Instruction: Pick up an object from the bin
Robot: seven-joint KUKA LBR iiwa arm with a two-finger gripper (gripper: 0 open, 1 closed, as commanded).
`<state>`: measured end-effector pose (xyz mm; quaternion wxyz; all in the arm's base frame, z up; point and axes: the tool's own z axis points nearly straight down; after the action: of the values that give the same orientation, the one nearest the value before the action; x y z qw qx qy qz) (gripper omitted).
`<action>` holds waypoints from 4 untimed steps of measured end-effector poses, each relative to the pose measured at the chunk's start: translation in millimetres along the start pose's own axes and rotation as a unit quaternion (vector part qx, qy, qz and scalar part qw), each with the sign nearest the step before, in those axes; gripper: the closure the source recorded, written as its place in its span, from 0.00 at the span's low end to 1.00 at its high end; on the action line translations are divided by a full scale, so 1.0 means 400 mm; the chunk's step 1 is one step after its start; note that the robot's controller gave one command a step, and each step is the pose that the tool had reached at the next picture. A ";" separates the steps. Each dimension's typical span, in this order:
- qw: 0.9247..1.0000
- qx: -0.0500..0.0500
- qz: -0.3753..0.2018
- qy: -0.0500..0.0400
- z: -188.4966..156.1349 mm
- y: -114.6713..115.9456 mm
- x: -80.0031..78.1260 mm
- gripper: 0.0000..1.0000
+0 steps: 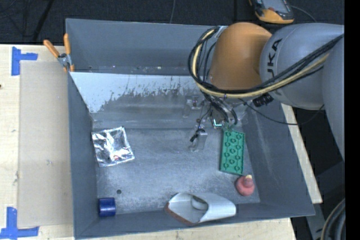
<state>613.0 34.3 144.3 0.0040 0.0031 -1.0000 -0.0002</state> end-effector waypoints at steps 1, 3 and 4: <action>1.000 0.001 -0.011 0.000 0.199 -0.047 0.010 0.00; 0.998 0.002 -0.056 -0.005 0.109 -0.367 0.033 0.00; 0.958 0.001 -0.285 -0.004 0.185 -0.408 0.036 0.00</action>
Offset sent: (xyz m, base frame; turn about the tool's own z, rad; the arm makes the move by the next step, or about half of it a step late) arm -0.0022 -0.0180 -0.0743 -0.0225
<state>599.1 -129.0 70.2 -0.0007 0.2882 -0.9576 -0.0006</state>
